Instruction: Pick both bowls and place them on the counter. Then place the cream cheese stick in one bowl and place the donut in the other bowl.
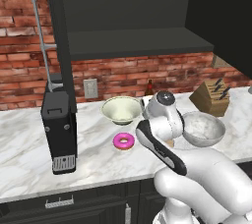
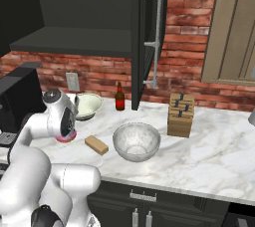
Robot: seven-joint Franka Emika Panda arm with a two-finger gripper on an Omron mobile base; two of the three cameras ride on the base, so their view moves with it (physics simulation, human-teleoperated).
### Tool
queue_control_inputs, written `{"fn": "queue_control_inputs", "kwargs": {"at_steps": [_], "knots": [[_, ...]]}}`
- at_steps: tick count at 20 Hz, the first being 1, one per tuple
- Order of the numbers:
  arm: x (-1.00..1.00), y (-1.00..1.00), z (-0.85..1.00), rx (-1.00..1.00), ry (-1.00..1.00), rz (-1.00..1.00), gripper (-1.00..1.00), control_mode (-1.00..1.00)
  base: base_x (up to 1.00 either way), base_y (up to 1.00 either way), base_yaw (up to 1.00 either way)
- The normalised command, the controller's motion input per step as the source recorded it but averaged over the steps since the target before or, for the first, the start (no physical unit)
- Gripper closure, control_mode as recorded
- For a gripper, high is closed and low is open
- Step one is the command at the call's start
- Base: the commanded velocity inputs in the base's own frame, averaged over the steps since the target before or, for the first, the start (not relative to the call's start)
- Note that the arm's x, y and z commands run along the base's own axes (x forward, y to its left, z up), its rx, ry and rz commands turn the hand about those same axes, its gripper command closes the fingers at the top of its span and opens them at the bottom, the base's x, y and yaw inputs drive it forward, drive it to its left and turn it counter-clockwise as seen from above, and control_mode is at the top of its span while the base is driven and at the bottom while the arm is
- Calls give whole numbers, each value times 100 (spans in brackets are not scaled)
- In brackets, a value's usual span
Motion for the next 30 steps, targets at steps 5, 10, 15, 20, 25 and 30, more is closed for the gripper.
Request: {"fn": "queue_control_inputs", "kwargs": {"at_steps": [5,10,15,20,25,30], "knots": [[-36,-25,15,0,29,-37,-100,-100,0,0,0],[-38,-27,5,0,28,-37,-100,-100,0,0,0],[-29,-30,-7,1,18,-31,-100,-100,0,0,0],[1,-11,-20,2,0,-9,-100,-100,0,0,0],[8,-11,-25,0,0,0,-100,-100,0,0,0],[14,-11,-13,0,1,-1,-100,-100,0,0,0]]}}
